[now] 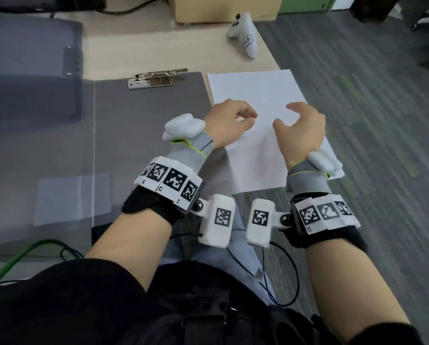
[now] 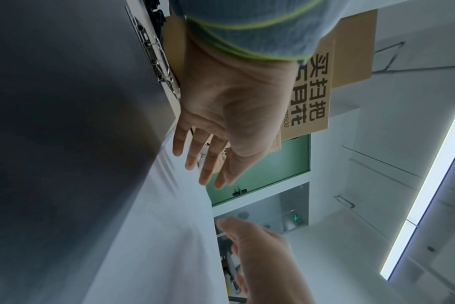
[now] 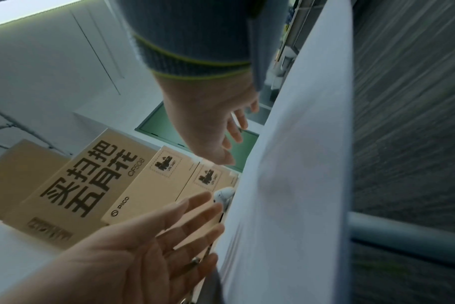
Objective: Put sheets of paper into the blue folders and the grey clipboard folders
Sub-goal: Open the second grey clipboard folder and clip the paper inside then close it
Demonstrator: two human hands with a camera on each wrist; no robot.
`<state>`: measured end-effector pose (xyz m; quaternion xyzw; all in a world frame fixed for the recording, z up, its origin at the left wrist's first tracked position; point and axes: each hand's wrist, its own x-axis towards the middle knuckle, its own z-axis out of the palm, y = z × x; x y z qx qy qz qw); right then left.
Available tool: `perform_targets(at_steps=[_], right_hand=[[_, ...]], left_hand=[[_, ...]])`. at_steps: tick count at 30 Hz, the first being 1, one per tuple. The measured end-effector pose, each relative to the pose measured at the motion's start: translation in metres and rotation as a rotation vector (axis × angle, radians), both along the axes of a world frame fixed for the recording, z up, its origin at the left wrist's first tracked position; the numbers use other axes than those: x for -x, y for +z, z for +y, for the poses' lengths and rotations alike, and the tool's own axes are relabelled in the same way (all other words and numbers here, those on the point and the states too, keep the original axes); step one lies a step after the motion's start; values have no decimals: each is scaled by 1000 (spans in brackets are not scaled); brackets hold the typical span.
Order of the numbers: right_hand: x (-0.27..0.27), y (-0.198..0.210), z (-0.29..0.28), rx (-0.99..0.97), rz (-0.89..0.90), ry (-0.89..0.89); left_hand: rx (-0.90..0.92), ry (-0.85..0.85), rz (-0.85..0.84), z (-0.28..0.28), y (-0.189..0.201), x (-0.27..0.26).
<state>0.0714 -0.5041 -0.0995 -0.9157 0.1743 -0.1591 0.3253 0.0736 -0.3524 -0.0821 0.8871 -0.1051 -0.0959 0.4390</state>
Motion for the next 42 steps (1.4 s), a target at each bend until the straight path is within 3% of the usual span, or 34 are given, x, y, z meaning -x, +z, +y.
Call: perform_targets(at_steps=[3,5,10,17,21,22,26,37,42], right_hand=[[5,-6,-21,170,262,-51],[11,-9,-33,167,371,-64],[17,-7,-44,79,277,-25],[19,14,-34,154,105,79],[21,21,-19,34,45,222],[22,20,-16,-13,31,255],[25,18,-9,-182,-41,306],[20,21,-13,-265,17,288],[21,22,-14,-295,23,277]], left_hand=[[-61,-2,44,-9,-6,3],[-105,-7,63,-15,-10,3],[-246,-28,64,-22,-20,-2],[-76,51,143,-28,-18,-3],[442,103,309,-34,-13,-5],[497,106,336,-34,-11,-5],[472,112,334,-33,-10,-8],[525,129,299,-33,-17,-10],[582,213,301,-37,-21,-13]])
